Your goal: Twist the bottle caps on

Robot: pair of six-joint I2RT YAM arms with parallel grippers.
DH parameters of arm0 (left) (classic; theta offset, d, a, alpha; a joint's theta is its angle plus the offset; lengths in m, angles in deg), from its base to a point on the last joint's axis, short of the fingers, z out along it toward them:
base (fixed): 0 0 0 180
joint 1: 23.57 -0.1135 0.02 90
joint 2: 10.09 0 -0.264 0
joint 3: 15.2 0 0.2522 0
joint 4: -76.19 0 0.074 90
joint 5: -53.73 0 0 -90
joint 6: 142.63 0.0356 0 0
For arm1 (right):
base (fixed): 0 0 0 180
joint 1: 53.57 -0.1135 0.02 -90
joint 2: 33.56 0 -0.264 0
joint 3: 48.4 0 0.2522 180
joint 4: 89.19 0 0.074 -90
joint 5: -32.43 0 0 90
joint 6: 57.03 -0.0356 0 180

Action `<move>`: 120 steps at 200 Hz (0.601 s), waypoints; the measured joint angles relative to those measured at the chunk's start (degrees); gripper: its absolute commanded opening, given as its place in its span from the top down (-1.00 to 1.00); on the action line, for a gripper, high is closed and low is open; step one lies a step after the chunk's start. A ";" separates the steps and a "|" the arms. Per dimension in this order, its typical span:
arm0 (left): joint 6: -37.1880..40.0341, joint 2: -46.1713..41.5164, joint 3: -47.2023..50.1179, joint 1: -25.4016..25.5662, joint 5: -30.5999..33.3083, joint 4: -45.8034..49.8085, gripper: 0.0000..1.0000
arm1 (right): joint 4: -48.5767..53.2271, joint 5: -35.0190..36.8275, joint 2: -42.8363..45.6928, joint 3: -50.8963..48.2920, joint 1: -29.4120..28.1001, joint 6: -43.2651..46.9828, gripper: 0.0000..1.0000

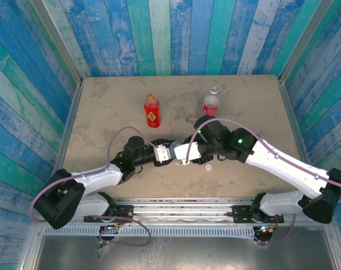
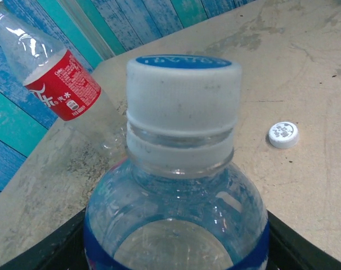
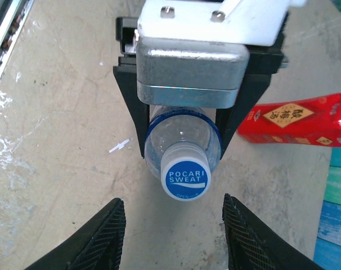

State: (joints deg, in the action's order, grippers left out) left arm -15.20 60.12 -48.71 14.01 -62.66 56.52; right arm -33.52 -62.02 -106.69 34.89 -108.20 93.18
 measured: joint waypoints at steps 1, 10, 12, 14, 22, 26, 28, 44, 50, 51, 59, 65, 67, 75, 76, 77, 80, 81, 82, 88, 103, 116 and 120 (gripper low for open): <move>0.02 0.00 0.00 0.02 -0.07 0.04 -0.17 | 0.00 0.02 -0.07 0.02 -0.02 0.04 0.02; 0.07 -0.02 0.00 0.04 -0.31 0.26 -0.16 | -0.09 0.55 -1.11 0.02 -0.02 0.48 0.01; 0.07 -0.02 0.00 0.04 -0.33 0.28 -0.15 | -0.11 0.66 -1.27 0.02 -0.02 0.55 0.01; 0.07 -0.02 0.00 0.04 -0.33 0.33 -0.14 | -0.13 0.74 -1.46 0.02 -0.02 0.61 0.02; 0.07 -0.04 0.00 0.04 -0.44 0.55 -0.10 | -0.26 1.09 -2.32 0.07 -0.02 0.90 0.01; 0.07 -0.07 0.00 0.04 -0.50 0.63 -0.09 | -0.33 1.11 -2.71 0.13 -0.04 0.96 0.01; 0.07 -0.11 0.00 0.04 -0.50 0.70 -0.09 | -0.37 1.25 -2.89 0.15 -0.04 1.03 0.00; 0.07 -0.26 0.00 0.04 -0.70 0.96 -0.08 | -0.63 1.53 -4.50 0.72 -0.07 1.33 -0.03; 0.07 -0.28 0.00 0.04 -0.72 0.96 -0.08 | -1.09 1.75 -5.01 0.90 -0.07 1.44 -0.03; 0.07 -0.28 0.00 0.04 -0.72 0.98 -0.08 | -1.18 1.79 -5.14 0.92 -0.09 1.49 -0.03; 0.07 -0.28 0.00 0.04 -0.72 0.98 -0.08 | -1.77 2.01 -5.66 0.96 -0.09 1.64 -0.02; 0.07 -0.28 0.00 0.04 -0.72 1.03 -0.08 | -2.16 2.12 -5.97 0.96 -0.09 1.79 0.00; 0.07 -0.28 0.00 0.04 -0.74 1.05 -0.08 | -2.29 2.14 -6.05 0.96 -0.07 1.79 0.00; 0.07 -0.28 0.00 0.04 -0.76 1.14 -0.08 | -2.64 2.16 -6.34 0.96 -0.09 1.92 0.06; 0.07 -0.28 0.00 0.04 -0.79 1.16 -0.08 | -2.75 2.14 -6.38 0.96 -0.09 1.97 0.07; 0.07 -0.28 0.00 0.04 -0.79 1.16 -0.08 | -2.78 2.14 -6.43 0.96 -0.09 2.01 0.08; 0.07 -0.28 0.00 0.04 -0.81 1.20 -0.08 | -2.89 2.12 -6.51 0.96 -0.09 2.01 0.13; 0.07 -0.28 -0.02 0.04 -0.83 1.22 -0.08 | -2.91 2.12 -6.54 0.96 -0.09 2.01 0.14; 0.07 -0.28 0.00 0.04 -0.83 1.25 -0.08 | -2.93 2.14 -6.56 0.96 -0.09 1.99 0.16; 0.07 -0.28 0.00 0.04 -0.92 1.36 -0.08 | -3.08 2.10 -6.69 0.96 -0.09 2.14 0.23; -0.11 -0.31 -0.02 0.02 -0.74 1.40 -0.08 | -2.93 1.95 -7.02 0.96 -0.11 2.19 0.39; -0.15 -0.33 -0.02 0.00 -0.55 1.66 -0.08 | -2.86 1.97 -7.21 0.96 -0.11 2.21 0.49; -0.15 -0.35 -0.02 0.00 -0.50 1.79 -0.08 | -2.84 1.99 -7.23 0.96 -0.11 2.19 0.52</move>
State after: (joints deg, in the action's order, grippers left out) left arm -15.36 59.77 -48.73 14.01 -63.17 58.31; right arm -36.36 -60.03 -113.92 35.86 -108.31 95.36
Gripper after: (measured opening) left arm 0.626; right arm 0.286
